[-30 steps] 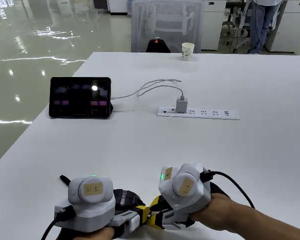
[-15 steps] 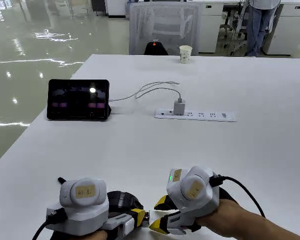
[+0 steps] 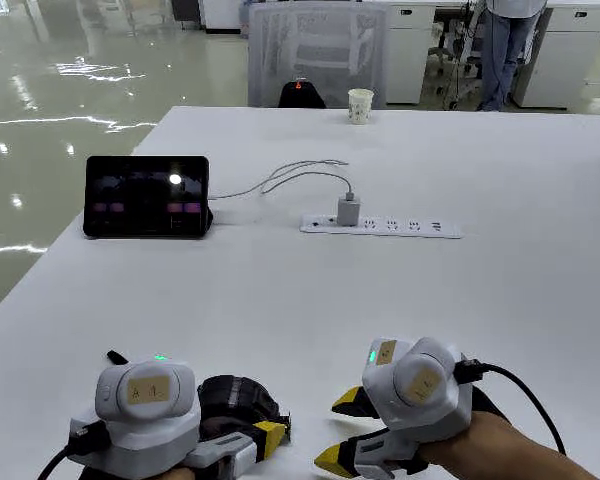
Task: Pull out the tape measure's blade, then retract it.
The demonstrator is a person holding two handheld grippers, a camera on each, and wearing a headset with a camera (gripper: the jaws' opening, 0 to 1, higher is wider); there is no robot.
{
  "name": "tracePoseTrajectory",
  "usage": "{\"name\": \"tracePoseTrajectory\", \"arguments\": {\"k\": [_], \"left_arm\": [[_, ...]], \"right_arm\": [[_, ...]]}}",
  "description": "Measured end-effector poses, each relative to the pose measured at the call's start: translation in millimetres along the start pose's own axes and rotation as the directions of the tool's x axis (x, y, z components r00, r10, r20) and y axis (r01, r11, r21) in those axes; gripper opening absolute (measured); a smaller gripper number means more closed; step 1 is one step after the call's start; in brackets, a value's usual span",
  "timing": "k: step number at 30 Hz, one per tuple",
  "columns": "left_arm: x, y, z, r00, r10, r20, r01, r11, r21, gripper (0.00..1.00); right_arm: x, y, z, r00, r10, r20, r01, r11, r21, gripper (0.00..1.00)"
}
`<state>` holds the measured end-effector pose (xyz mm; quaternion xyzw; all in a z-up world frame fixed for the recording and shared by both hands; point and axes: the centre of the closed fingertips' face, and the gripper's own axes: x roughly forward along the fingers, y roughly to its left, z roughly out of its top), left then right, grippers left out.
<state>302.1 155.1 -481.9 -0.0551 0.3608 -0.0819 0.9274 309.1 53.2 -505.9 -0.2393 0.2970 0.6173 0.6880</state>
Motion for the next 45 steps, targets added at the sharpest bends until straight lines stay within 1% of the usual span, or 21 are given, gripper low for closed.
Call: {"name": "tracePoseTrajectory", "arguments": {"k": [2,3,6,8,14,17,19,22,23,24,26,28,29,33,35,39,41,43,45], "left_arm": [[-1.9,-1.4,-0.8,1.0000,-0.009,0.002,0.009,1.000,0.009,0.72],[-3.4,-2.4,-0.6,0.9998,-0.019,0.009,0.018,1.000,0.011,0.72],[-5.4,-1.9,-2.1,0.9997,-0.024,0.008,0.023,0.999,0.025,0.75],[-7.5,-1.4,-3.1,0.9996,-0.027,0.007,0.026,0.999,0.041,0.76],[-13.5,0.6,-3.8,0.9993,-0.033,0.018,0.032,0.997,0.074,0.81],[-16.1,0.6,-6.0,0.9990,-0.041,0.015,0.039,0.995,0.091,0.81],[-18.0,0.2,-5.4,0.9981,-0.052,0.032,0.049,0.994,0.096,0.81],[-20.4,1.6,-5.7,0.9977,-0.052,0.044,0.047,0.994,0.095,0.82],[-21.8,1.2,-5.1,0.9969,-0.056,0.055,0.051,0.994,0.100,0.83],[-22.6,0.4,-5.4,0.9963,-0.063,0.058,0.057,0.993,0.104,0.83],[-25.2,-1.5,-3.6,0.9938,-0.078,0.080,0.068,0.990,0.123,0.85],[-27.7,-1.6,-5.4,0.9933,-0.086,0.077,0.075,0.988,0.133,0.85],[-28.9,-1.3,-5.2,0.9924,-0.090,0.083,0.078,0.987,0.138,0.86],[-32.6,1.4,-6.6,0.9917,-0.095,0.086,0.081,0.985,0.154,0.89],[-34.8,2.6,-7.6,0.9915,-0.098,0.086,0.083,0.983,0.166,0.92],[-38.6,4.9,-9.4,0.9906,-0.104,0.088,0.087,0.979,0.183,0.95],[-40.2,5.8,-9.6,0.9898,-0.109,0.092,0.090,0.978,0.186,0.98],[-41.8,5.5,-9.8,0.9886,-0.117,0.095,0.098,0.977,0.189,0.99],[-43.8,5.2,-9.0,0.9871,-0.123,0.103,0.100,0.974,0.203,0.99]], "right_arm": [[-3.9,0.7,-1.5,0.9999,-0.009,0.006,0.009,1.000,0.011,0.38],[-6.7,0.3,-2.8,0.9998,-0.018,0.010,0.018,1.000,0.018,0.39],[-12.9,2.1,-5.5,0.9994,-0.027,0.020,0.027,0.999,0.036,0.44],[-17.7,1.4,-8.2,0.9988,-0.043,0.025,0.042,0.998,0.043,0.46],[-33.4,-2.2,-14.1,0.9941,-0.094,0.054,0.089,0.992,0.090,0.53],[-40.8,-2.8,-17.8,0.9912,-0.114,0.066,0.107,0.988,0.113,0.56],[-46.1,-2.7,-20.6,0.9888,-0.129,0.075,0.118,0.984,0.132,0.57],[-52.1,-1.5,-24.3,0.9857,-0.145,0.087,0.130,0.979,0.155,0.63],[-55.3,-1.1,-26.9,0.9840,-0.155,0.088,0.140,0.977,0.162,0.64],[-57.4,-0.9,-28.7,0.9826,-0.163,0.089,0.147,0.975,0.167,0.66],[-62.8,-1.2,-32.7,0.9775,-0.186,0.099,0.166,0.969,0.183,0.69],[-67.5,0.1,-37.0,0.9744,-0.198,0.107,0.175,0.965,0.198,0.73],[-70.5,0.6,-39.6,0.9722,-0.208,0.108,0.183,0.962,0.203,0.74],[-79.7,1.5,-47.4,0.9654,-0.234,0.115,0.204,0.953,0.226,0.78],[-85.5,2.3,-50.5,0.9612,-0.248,0.120,0.215,0.947,0.237,0.79],[-95.2,2.3,-56.4,0.9511,-0.280,0.131,0.239,0.935,0.261,0.84],[-98.5,2.8,-60.2,0.9484,-0.289,0.131,0.246,0.931,0.270,0.85],[-101.0,3.9,-62.1,0.9465,-0.294,0.132,0.250,0.928,0.275,0.86],[-103.1,4.4,-64.8,0.9442,-0.301,0.134,0.255,0.926,0.280,0.88]]}}
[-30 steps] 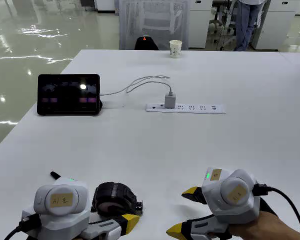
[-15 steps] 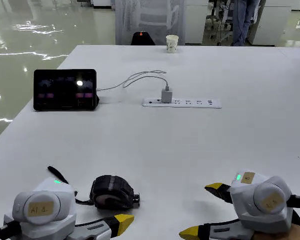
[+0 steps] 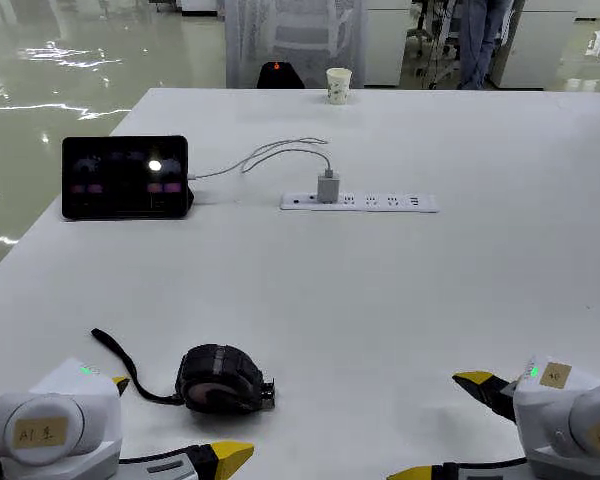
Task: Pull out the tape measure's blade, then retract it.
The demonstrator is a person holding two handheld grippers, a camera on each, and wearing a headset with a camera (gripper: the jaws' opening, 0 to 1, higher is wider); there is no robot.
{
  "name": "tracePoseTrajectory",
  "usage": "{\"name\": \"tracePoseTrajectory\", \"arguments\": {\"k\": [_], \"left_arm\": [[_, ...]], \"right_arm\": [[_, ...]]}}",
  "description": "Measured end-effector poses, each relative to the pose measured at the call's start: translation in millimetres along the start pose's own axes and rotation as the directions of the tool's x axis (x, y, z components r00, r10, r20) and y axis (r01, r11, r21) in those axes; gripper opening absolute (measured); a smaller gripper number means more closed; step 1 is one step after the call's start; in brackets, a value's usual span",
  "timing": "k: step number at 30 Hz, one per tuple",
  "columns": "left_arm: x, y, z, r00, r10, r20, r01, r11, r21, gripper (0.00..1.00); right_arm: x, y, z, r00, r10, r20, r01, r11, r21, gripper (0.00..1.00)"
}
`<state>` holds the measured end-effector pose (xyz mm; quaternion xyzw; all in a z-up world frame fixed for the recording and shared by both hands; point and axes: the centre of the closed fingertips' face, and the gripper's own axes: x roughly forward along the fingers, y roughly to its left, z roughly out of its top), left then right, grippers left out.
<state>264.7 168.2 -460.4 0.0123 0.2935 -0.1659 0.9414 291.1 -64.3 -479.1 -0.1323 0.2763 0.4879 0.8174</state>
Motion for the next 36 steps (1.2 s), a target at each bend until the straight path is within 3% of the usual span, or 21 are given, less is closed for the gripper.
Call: {"name": "tracePoseTrajectory", "arguments": {"k": [12,18,25,36], "left_arm": [[-6.5,-6.5,3.3,0.9983,-0.045,0.036,0.042,0.996,0.075,0.99],[-8.7,-8.6,3.5,0.9971,-0.062,0.043,0.057,0.993,0.105,0.99],[-13.4,-8.3,1.3,0.9966,-0.070,0.042,0.066,0.992,0.107,0.99],[-18.3,-20.0,-2.9,0.9932,-0.113,0.029,0.109,0.989,0.101,0.99]], "right_arm": [[-10.1,1.6,0.6,0.9989,-0.024,0.040,0.023,1.000,0.007,0.99],[-16.5,3.2,-3.3,0.9984,-0.030,0.048,0.029,1.000,0.004,0.99],[-24.2,3.6,-5.0,0.9974,-0.042,0.059,0.041,0.999,0.021,0.99],[-29.7,5.7,-0.4,0.9957,-0.052,0.077,0.050,0.999,0.020,0.99]]}}
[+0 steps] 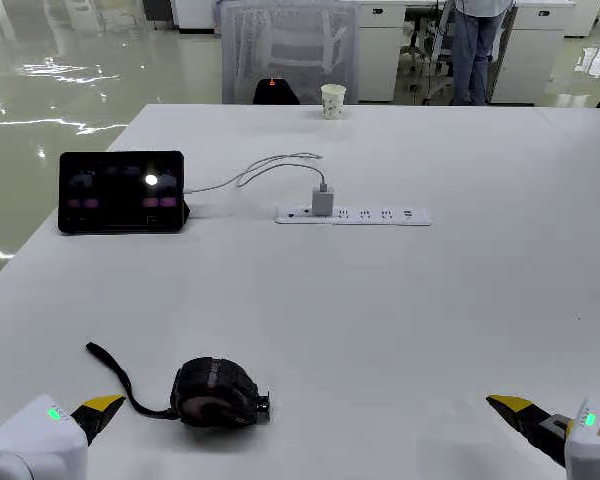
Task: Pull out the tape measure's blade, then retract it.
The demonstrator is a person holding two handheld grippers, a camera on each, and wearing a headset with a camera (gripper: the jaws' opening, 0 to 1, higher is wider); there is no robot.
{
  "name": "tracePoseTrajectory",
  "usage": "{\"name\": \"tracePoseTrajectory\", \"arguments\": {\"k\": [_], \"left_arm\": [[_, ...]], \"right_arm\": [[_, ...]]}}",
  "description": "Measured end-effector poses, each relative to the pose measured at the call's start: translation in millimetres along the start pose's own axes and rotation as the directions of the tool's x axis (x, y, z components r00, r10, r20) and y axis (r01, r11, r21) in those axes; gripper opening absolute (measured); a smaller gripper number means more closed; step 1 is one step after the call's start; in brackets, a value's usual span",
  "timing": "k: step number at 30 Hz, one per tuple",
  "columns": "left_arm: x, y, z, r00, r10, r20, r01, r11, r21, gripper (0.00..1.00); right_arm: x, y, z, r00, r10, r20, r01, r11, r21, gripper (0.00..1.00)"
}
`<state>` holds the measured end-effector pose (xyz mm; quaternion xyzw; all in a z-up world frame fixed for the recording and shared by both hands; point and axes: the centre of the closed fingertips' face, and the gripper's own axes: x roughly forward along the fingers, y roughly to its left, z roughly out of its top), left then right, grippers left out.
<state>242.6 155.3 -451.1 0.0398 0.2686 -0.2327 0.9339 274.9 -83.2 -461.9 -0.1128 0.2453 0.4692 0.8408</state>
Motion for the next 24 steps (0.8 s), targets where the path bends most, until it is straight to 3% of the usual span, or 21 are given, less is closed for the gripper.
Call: {"name": "tracePoseTrajectory", "arguments": {"k": [24], "left_arm": [[-8.1,-0.2,-2.8,0.9999,-0.011,0.005,0.011,1.000,-0.005,0.96]], "right_arm": [[-3.4,8.9,-0.6,1.0000,0.003,-0.002,-0.003,1.000,0.000,0.99]]}}
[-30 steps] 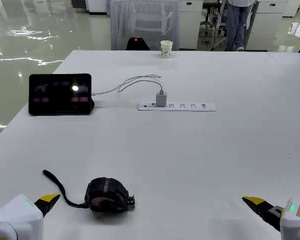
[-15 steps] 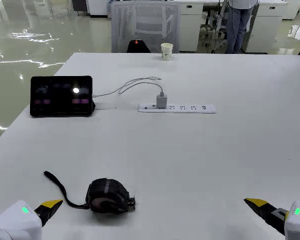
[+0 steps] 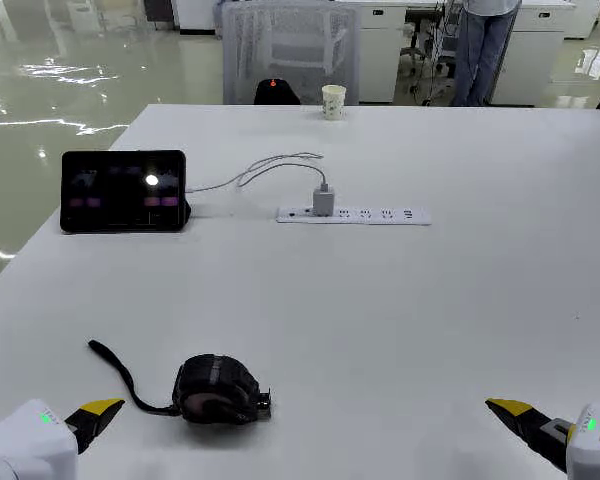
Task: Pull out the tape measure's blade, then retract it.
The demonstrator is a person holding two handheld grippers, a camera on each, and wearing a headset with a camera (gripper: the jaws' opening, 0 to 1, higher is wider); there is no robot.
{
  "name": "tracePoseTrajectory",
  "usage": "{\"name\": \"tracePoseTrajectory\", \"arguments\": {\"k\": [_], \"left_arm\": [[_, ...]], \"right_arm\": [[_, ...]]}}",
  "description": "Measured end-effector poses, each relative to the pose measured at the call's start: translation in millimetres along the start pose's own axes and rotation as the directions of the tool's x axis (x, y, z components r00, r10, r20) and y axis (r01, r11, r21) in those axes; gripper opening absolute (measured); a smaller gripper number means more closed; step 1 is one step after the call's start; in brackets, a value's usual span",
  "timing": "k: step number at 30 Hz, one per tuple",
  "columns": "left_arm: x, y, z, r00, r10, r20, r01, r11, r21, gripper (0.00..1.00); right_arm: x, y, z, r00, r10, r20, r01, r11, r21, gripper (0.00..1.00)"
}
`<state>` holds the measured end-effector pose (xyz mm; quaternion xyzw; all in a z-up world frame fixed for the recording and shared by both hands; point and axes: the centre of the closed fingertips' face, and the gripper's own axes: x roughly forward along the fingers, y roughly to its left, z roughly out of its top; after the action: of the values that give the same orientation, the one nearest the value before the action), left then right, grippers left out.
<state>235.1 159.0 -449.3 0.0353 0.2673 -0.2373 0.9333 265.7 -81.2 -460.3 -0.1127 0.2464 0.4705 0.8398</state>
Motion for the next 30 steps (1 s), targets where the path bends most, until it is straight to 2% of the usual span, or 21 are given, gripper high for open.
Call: {"name": "tracePoseTrajectory", "arguments": {"k": [8,12,20,30], "left_arm": [[-0.2,-0.3,0.7,1.0000,0.003,0.001,-0.003,1.000,0.004,0.99],[1.6,-3.7,-0.3,1.0000,-0.005,-0.006,0.005,1.000,0.005,0.98],[0.6,-6.2,-1.4,0.9997,-0.016,-0.019,0.017,1.000,0.011,0.92],[-0.7,-6.9,-1.7,0.9994,-0.028,-0.019,0.028,1.000,0.008,0.97]], "right_arm": [[-0.8,-1.6,0.0,1.0000,-0.005,-0.002,0.005,1.000,0.006,0.99],[0.7,4.3,2.3,1.0000,-0.001,0.004,0.001,1.000,0.010,0.99],[1.5,8.1,2.5,1.0000,0.005,0.004,-0.005,1.000,0.013,0.99],[-1.0,4.6,1.2,1.0000,-0.002,0.001,0.002,1.000,0.014,0.99]]}}
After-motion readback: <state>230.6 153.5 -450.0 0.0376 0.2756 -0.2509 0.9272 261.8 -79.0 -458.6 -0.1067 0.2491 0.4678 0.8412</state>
